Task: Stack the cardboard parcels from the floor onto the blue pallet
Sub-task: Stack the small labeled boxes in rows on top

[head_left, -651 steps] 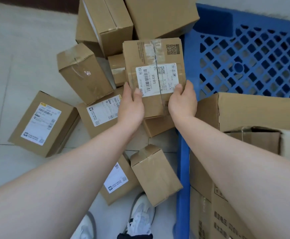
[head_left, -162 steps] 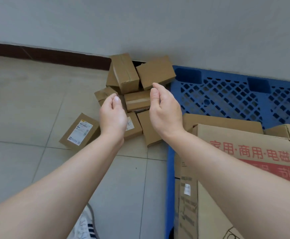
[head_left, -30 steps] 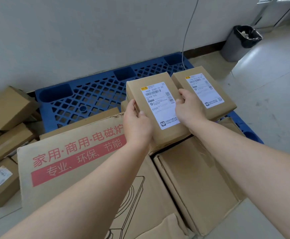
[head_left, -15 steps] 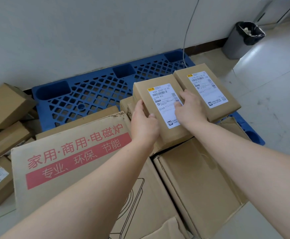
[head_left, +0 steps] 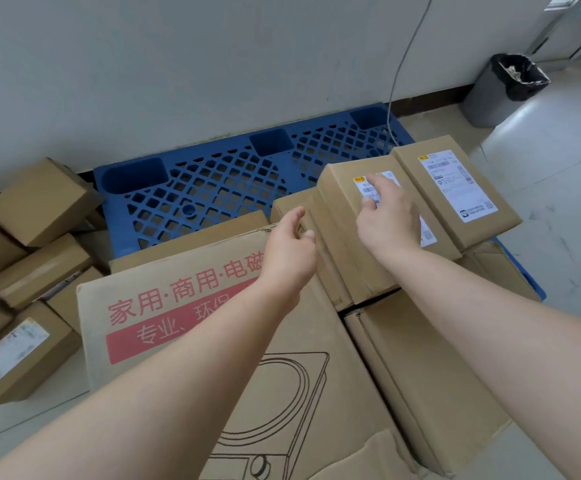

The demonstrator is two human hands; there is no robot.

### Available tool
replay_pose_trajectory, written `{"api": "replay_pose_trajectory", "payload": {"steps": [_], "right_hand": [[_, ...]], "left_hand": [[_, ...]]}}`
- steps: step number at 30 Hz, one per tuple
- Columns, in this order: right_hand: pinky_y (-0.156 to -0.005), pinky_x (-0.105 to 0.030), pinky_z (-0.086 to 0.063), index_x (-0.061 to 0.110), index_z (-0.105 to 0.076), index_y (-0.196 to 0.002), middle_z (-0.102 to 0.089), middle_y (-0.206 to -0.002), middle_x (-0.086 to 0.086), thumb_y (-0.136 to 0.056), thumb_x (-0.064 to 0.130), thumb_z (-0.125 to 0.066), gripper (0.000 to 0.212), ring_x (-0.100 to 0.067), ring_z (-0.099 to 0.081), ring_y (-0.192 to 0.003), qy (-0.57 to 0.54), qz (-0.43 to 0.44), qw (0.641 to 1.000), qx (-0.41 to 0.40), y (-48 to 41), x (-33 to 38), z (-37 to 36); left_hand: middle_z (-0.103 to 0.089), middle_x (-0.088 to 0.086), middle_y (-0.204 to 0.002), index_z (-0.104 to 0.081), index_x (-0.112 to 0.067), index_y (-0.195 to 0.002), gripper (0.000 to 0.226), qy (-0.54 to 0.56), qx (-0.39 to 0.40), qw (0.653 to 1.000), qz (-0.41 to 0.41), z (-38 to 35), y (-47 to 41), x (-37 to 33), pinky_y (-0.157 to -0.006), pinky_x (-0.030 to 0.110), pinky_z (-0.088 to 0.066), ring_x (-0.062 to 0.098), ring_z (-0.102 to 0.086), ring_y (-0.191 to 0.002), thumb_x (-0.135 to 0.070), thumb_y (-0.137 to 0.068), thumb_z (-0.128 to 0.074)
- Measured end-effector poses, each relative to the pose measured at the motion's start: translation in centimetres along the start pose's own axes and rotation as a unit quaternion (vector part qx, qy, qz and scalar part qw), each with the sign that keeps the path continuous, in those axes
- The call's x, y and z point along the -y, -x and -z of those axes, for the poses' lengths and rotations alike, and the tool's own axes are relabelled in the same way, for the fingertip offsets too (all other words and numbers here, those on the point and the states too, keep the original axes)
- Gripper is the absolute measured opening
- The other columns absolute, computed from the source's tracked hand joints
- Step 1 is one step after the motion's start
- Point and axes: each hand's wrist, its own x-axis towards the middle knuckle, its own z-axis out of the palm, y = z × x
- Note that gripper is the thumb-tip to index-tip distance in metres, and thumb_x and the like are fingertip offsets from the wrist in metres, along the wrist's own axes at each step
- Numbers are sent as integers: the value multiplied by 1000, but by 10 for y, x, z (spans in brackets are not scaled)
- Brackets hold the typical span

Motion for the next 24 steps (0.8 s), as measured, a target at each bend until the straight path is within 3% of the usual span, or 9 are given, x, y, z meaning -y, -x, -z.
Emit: {"api": "replay_pose_trajectory", "payload": {"steps": [2, 5, 9, 14, 18, 24], "right_hand": [[-105, -29, -30, 16, -41, -139, -43, -144, 1, -98, 13, -37, 41, -18, -38, -132, -29, 8, 1000, -4, 6, 21, -6], [-105, -29, -30, 18, -42, -138, -44, -143, 1, -100, 16, -35, 40, -16, -37, -133, -72, 22, 997, -1, 13, 58, -19], [-99, -25, -32, 20, -43, -138, -46, -141, 4, -100, 23, -33, 39, -13, -40, -129, -118, 34, 992, 2, 22, 110, -45], [-99, -24, -30, 20, -44, -137, -46, -140, 6, -100, 27, -34, 38, -12, -41, -129, -147, 57, 987, 18, 36, 171, -87], [-106, -36, -36, 20, -44, -136, -48, -139, 5, -99, 27, -37, 38, -13, -43, -127, -160, 68, 984, 34, 51, 222, -127], [-107, -31, -34, 19, -44, -137, -49, -139, 4, -100, 28, -35, 39, -11, -42, -128, -172, 94, 978, 68, 85, 303, -200]], "left_hand": [[-42, -5, -145, -38, -27, -144, 45, 5, -16, 1000, 6, 23, 1, -1, -75, 13, -43, -1, -52, -100, -14, -101, -40], [-43, -4, -145, -41, -24, -142, 41, 16, -49, 999, 8, 61, 1, -6, -90, 24, -44, 13, -50, -116, -17, -101, -39], [-46, -3, -143, -44, -22, -140, 39, 23, -95, 995, -2, 115, -8, -14, -108, 37, -39, 15, -45, -127, -22, -101, -38], [-51, -2, -138, -47, -21, -138, 38, 36, -139, 989, -21, 190, -23, -18, -107, 40, -41, 15, -48, -125, -27, -101, -38], [-53, -2, -135, -50, -20, -136, 39, 60, -181, 981, -21, 260, -33, -9, -108, 40, -40, 14, -48, -125, -29, -100, -38], [-58, -6, -113, -57, -19, -126, 32, 87, -244, 966, -11, 381, -35, 15, -104, 35, -41, 12, -52, -113, -26, -101, -38]]}}
